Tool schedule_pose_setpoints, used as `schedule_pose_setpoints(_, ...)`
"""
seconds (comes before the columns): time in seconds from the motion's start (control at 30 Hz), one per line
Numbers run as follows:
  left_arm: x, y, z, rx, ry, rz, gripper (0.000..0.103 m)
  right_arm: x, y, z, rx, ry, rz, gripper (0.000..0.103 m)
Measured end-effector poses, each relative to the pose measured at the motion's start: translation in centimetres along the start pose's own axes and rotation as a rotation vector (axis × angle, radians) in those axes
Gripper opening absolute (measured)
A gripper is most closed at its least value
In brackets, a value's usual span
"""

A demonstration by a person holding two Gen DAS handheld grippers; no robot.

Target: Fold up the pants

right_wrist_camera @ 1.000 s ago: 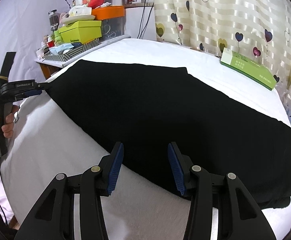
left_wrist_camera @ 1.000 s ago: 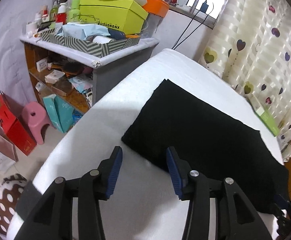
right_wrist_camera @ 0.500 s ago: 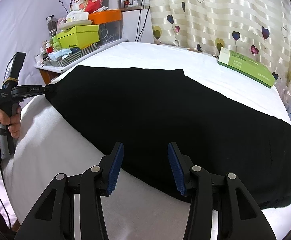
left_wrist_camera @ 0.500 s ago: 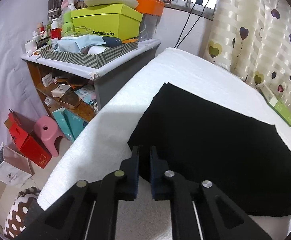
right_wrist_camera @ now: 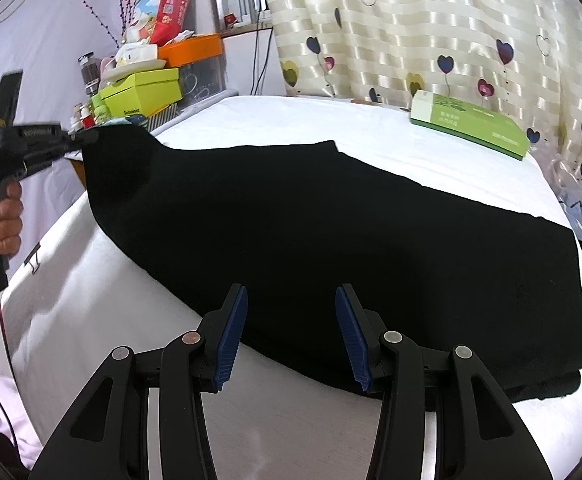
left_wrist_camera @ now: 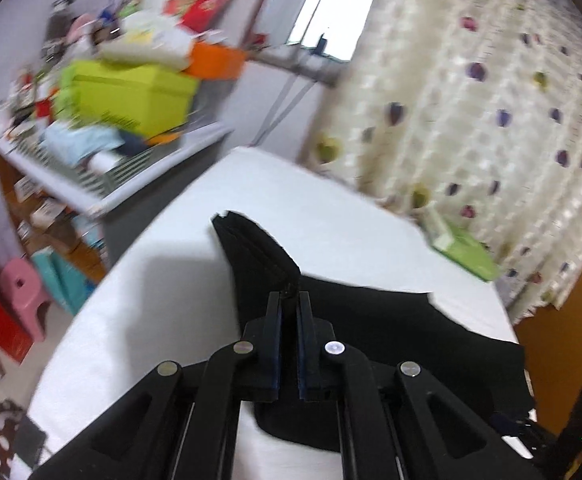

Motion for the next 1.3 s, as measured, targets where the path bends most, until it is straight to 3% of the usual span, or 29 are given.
schedule_pose_setpoints(0.3, 1.3, -10.3, -1.3, 0.13, 0.05, -0.173, 0.007, -1.3, -2.2, -0.6, 0.05, -0.012, -0.029, 0.047)
schedule_pose_setpoints(0.47, 2.1, -14.6, -4.8, 0.182, 0.124, -0.27, 0.007, -2.4, -3.7, -1.2, 0.086, -0.021, -0.057, 0.047)
schedule_pose_setpoints(0.6, 3.5, -16.8, -9.4, 0.226, 0.228, -0.323, 0.007, -2.7, -4.9, -1.9, 0.11, -0.013, -0.08, 0.047)
schedule_pose_setpoints(0.77, 5.6, -16.8, -14.1, 0.266, 0.351, -0.307, 0.007, -2.6, -5.6, -2.5, 0.14, 0.0, -0.079, 0.047)
schedule_pose_setpoints(1.0, 5.6, -16.7, -14.9, 0.269, 0.379, -0.318, 0.007, -2.2, -5.8, -2.5, 0.17, -0.006, -0.05, 0.047)
schedule_pose_setpoints(1.13, 5.1, -16.1, -15.2, 0.228, 0.432, -0.365, 0.009, -2.2, -6.1, -2.5, 0.183, -0.008, -0.044, 0.047)
schedule_pose_setpoints(1.23, 3.0, -15.9, -14.4, 0.234, 0.398, -0.415, 0.013, -2.1, -6.2, -2.0, 0.192, -0.018, -0.02, 0.047)
schedule_pose_setpoints(1.3, 1.8, -15.0, -13.0, 0.253, 0.331, -0.393, 0.013, -1.9, -6.1, -1.5, 0.204, -0.026, 0.012, 0.047)
Point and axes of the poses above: each gripper's, at about its wrist camera, not at the fingertips, and x roughly the way its jaws point, y to its left, z to its top, the point moved 6 cm from there along x, roughly the way its jaws point, and after that the axes turned 5 degrees about -x, right-handed, at the moved point
